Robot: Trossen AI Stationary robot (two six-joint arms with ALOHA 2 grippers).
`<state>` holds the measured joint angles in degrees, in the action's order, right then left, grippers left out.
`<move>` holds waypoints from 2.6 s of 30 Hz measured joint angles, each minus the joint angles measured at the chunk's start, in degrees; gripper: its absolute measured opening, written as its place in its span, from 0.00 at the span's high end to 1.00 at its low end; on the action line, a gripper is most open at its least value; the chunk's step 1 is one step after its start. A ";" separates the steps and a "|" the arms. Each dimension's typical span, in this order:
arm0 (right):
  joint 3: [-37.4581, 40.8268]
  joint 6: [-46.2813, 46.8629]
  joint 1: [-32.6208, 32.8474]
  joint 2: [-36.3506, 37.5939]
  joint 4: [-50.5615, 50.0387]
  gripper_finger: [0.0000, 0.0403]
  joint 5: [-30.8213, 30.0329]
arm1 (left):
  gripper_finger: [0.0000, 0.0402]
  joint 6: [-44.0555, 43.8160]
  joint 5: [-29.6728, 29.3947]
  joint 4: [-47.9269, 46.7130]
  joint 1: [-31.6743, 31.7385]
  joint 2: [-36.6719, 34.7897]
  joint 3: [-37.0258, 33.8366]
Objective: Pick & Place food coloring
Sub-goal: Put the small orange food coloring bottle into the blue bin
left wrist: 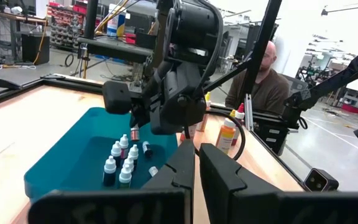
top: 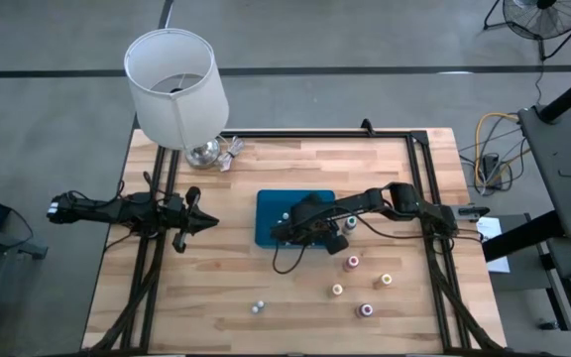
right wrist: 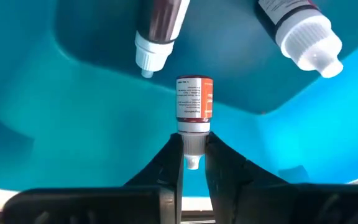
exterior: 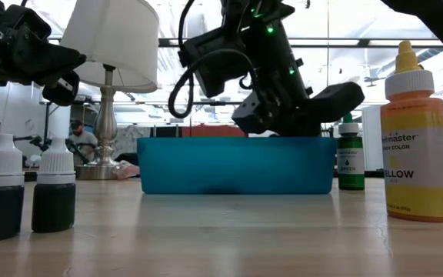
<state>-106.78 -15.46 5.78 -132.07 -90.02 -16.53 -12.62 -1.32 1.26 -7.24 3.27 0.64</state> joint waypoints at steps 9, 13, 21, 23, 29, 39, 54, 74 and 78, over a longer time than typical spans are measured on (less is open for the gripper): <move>-2.12 -0.99 0.04 0.00 0.01 0.91 -0.18 | 1.00 0.01 0.00 0.01 0.01 0.00 -0.01; -3.97 -1.02 0.04 0.10 -0.01 0.91 -0.19 | 1.00 0.01 0.00 0.00 0.02 -0.02 -0.01; -10.70 -0.40 0.83 2.18 0.00 0.91 -0.17 | 1.00 0.00 0.00 -0.01 0.01 -0.01 -0.01; -12.75 0.14 1.38 3.06 -0.01 0.91 -0.11 | 1.00 0.01 0.00 0.01 0.00 -0.01 0.00; -20.18 3.25 3.06 4.22 0.62 0.91 8.73 | 1.00 0.02 0.00 -0.01 0.02 -0.02 -0.02; -22.66 10.72 6.65 4.22 12.35 0.91 28.31 | 1.00 0.01 0.00 0.01 0.01 -0.01 0.00; -23.09 15.66 7.35 4.17 17.09 0.90 28.98 | 1.00 0.00 0.00 -0.01 -0.01 0.00 0.00; -28.22 32.26 7.17 7.13 19.06 0.90 28.61 | 1.00 2.19 -0.02 0.13 0.00 -0.02 0.00; -28.22 34.37 7.15 7.13 19.08 0.90 28.58 | 1.00 1.95 -0.26 0.78 0.00 0.00 -0.02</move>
<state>-135.00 18.91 12.94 -124.95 -70.94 12.05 -10.67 -1.58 2.05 -7.24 3.27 0.63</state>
